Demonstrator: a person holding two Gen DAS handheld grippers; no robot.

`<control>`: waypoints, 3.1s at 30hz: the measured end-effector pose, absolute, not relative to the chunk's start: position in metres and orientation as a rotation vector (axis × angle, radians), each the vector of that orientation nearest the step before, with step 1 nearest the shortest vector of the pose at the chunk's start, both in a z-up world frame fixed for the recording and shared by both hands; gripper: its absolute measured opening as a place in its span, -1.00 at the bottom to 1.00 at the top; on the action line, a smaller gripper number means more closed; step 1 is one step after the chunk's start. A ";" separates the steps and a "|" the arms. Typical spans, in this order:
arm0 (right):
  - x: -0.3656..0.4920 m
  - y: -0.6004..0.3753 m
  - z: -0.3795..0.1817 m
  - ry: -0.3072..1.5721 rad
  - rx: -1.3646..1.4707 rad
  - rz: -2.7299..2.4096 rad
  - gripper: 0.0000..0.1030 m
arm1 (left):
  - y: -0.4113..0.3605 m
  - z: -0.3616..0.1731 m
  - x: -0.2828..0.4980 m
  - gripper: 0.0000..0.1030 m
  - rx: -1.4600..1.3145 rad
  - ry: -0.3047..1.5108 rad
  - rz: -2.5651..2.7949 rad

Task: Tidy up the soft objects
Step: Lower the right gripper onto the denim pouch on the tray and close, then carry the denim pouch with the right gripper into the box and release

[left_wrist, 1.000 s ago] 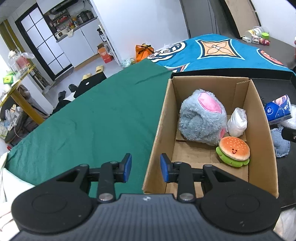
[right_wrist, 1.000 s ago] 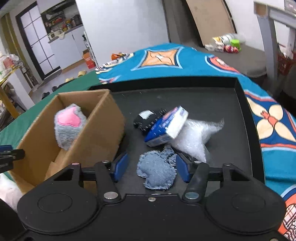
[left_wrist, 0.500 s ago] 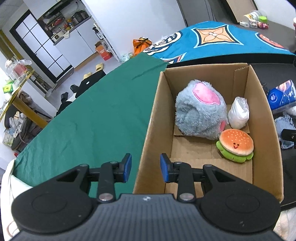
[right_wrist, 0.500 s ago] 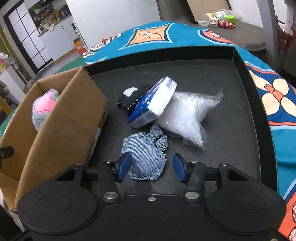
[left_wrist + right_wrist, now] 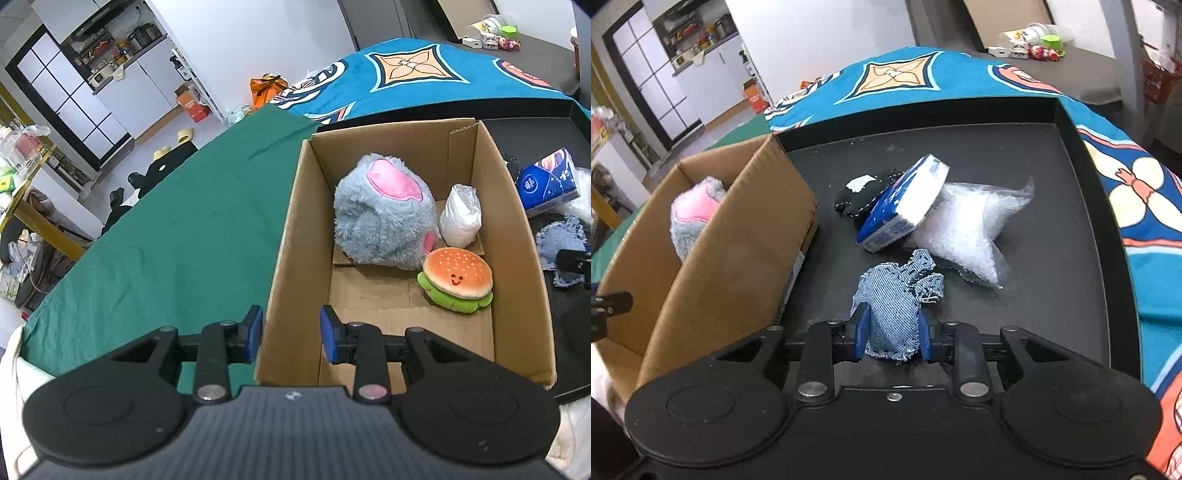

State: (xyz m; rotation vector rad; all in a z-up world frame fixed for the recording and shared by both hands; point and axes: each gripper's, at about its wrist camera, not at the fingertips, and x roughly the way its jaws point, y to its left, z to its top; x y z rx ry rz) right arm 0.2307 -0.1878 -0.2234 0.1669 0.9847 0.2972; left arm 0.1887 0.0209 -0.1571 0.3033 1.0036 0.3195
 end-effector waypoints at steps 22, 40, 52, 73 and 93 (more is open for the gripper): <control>0.206 -0.176 -0.167 0.859 0.065 0.315 -0.49 | 0.038 -0.147 0.185 -0.38 0.204 0.980 0.300; 0.202 -0.148 -0.120 0.748 0.041 0.338 -0.49 | 0.055 -0.144 0.178 -0.38 0.092 0.979 0.287; 0.204 -0.117 -0.111 0.749 0.024 0.384 -0.49 | 0.063 -0.153 0.182 -0.47 0.037 1.033 0.265; 0.206 -0.044 -0.123 0.805 -0.025 0.452 -0.48 | 0.087 -0.158 0.177 -0.78 -0.122 1.017 0.189; 0.210 -0.070 -0.131 0.863 0.078 0.420 0.11 | 0.092 -0.155 0.176 -0.77 -0.157 1.014 0.186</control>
